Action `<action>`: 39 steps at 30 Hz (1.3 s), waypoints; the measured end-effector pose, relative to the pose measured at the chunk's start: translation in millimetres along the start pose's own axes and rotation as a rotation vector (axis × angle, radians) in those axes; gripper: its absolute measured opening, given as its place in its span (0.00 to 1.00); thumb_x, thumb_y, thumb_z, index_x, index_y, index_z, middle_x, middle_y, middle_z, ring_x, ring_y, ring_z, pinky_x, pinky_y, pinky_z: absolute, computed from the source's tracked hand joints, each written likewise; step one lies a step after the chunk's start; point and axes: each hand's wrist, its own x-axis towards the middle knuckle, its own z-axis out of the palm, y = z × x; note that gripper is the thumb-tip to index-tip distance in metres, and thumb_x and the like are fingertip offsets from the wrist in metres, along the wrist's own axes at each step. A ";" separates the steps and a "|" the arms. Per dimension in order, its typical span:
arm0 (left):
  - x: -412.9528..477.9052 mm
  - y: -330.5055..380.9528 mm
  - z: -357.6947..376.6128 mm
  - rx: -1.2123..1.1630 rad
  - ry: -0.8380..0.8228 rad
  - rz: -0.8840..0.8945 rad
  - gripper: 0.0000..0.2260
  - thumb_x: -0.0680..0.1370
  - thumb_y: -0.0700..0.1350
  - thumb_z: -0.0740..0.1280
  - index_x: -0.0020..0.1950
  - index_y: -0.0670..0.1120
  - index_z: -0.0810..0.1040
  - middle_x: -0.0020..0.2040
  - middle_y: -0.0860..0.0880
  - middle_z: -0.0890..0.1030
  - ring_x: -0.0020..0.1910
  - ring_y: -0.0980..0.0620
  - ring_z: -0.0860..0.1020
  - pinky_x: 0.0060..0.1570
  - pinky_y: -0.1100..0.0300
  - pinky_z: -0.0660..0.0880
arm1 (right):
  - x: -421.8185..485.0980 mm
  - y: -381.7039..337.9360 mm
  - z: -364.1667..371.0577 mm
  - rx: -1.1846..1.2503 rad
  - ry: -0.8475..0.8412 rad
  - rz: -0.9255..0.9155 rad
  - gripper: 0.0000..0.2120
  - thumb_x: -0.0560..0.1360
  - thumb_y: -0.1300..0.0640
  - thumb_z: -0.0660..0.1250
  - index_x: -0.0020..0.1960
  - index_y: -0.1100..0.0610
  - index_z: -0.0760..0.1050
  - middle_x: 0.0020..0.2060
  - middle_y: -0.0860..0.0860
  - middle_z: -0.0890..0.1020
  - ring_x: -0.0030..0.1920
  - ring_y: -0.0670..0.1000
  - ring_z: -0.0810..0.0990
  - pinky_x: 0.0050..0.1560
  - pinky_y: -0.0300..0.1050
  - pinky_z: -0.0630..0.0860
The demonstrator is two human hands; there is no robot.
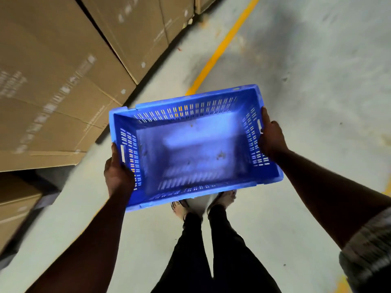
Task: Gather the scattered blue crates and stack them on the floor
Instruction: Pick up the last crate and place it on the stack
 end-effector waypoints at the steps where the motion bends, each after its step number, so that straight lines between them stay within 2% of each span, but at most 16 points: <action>1: -1.3 17.2 -6.6 0.004 -0.003 0.033 0.33 0.75 0.32 0.58 0.78 0.51 0.58 0.50 0.33 0.76 0.49 0.34 0.75 0.52 0.46 0.72 | -6.3 6.2 -16.0 0.002 0.015 0.013 0.41 0.73 0.68 0.58 0.80 0.47 0.45 0.53 0.66 0.72 0.48 0.66 0.76 0.46 0.49 0.69; 7: -16.4 116.7 -25.8 0.009 -0.084 0.115 0.34 0.75 0.36 0.58 0.78 0.58 0.56 0.56 0.35 0.77 0.51 0.36 0.77 0.55 0.48 0.74 | -41.7 57.0 -98.2 0.048 0.100 0.104 0.42 0.72 0.67 0.60 0.80 0.47 0.45 0.50 0.66 0.73 0.49 0.66 0.76 0.45 0.50 0.69; 11: -18.7 174.1 -29.1 0.038 -0.123 0.164 0.34 0.74 0.34 0.58 0.78 0.55 0.58 0.64 0.35 0.75 0.60 0.37 0.76 0.61 0.49 0.71 | -55.2 92.1 -133.1 0.059 0.168 0.116 0.41 0.73 0.66 0.59 0.80 0.50 0.46 0.49 0.66 0.74 0.48 0.67 0.75 0.45 0.51 0.68; 14: -18.1 223.5 -26.9 0.085 -0.155 0.238 0.36 0.73 0.34 0.60 0.78 0.57 0.58 0.62 0.36 0.76 0.57 0.36 0.77 0.57 0.46 0.75 | -56.0 125.5 -161.0 0.094 0.225 0.139 0.39 0.73 0.66 0.59 0.80 0.51 0.49 0.49 0.67 0.75 0.50 0.67 0.76 0.47 0.53 0.70; 16: -19.7 258.5 -21.9 0.100 -0.147 0.310 0.35 0.73 0.33 0.61 0.78 0.53 0.59 0.62 0.36 0.77 0.55 0.35 0.78 0.54 0.48 0.75 | -55.7 150.3 -176.4 0.131 0.275 0.139 0.38 0.72 0.64 0.57 0.80 0.52 0.50 0.48 0.67 0.76 0.49 0.68 0.76 0.45 0.52 0.69; 24: -38.2 391.2 24.3 0.076 -0.157 0.460 0.35 0.71 0.33 0.62 0.77 0.52 0.62 0.64 0.37 0.77 0.58 0.36 0.77 0.59 0.47 0.73 | -44.1 245.4 -239.9 0.223 0.435 0.235 0.38 0.72 0.64 0.58 0.79 0.48 0.52 0.47 0.66 0.77 0.47 0.66 0.77 0.44 0.49 0.67; 26: -39.0 425.8 37.7 0.085 -0.177 0.500 0.35 0.71 0.32 0.62 0.77 0.52 0.62 0.63 0.37 0.77 0.57 0.35 0.78 0.57 0.47 0.74 | -39.9 267.1 -258.8 0.229 0.464 0.249 0.39 0.71 0.65 0.59 0.79 0.49 0.53 0.46 0.66 0.77 0.47 0.67 0.77 0.44 0.50 0.70; 29: -30.2 479.4 60.4 0.071 -0.218 0.581 0.34 0.72 0.33 0.62 0.77 0.51 0.62 0.65 0.37 0.76 0.60 0.37 0.77 0.60 0.48 0.73 | -24.8 294.0 -291.4 0.248 0.511 0.287 0.38 0.71 0.67 0.60 0.79 0.53 0.55 0.47 0.68 0.78 0.48 0.68 0.77 0.45 0.53 0.72; 32: -24.8 535.1 83.8 0.071 -0.243 0.635 0.33 0.73 0.33 0.62 0.77 0.49 0.62 0.67 0.37 0.74 0.63 0.38 0.75 0.62 0.49 0.71 | -3.0 319.0 -319.2 0.263 0.554 0.295 0.36 0.71 0.64 0.59 0.78 0.54 0.57 0.47 0.69 0.79 0.47 0.69 0.78 0.45 0.55 0.73; 36: -8.4 615.3 124.6 0.090 -0.301 0.657 0.32 0.73 0.34 0.61 0.77 0.47 0.62 0.67 0.38 0.74 0.63 0.38 0.75 0.63 0.49 0.70 | 35.2 350.5 -356.2 0.288 0.603 0.322 0.37 0.67 0.60 0.55 0.77 0.57 0.59 0.50 0.68 0.80 0.50 0.68 0.79 0.48 0.56 0.74; 39: 25.7 688.7 171.0 0.036 -0.372 0.687 0.33 0.72 0.32 0.61 0.77 0.46 0.62 0.68 0.38 0.74 0.64 0.39 0.74 0.65 0.51 0.69 | 76.1 374.4 -389.4 0.299 0.610 0.423 0.34 0.73 0.64 0.59 0.78 0.56 0.58 0.55 0.68 0.79 0.54 0.68 0.78 0.53 0.56 0.74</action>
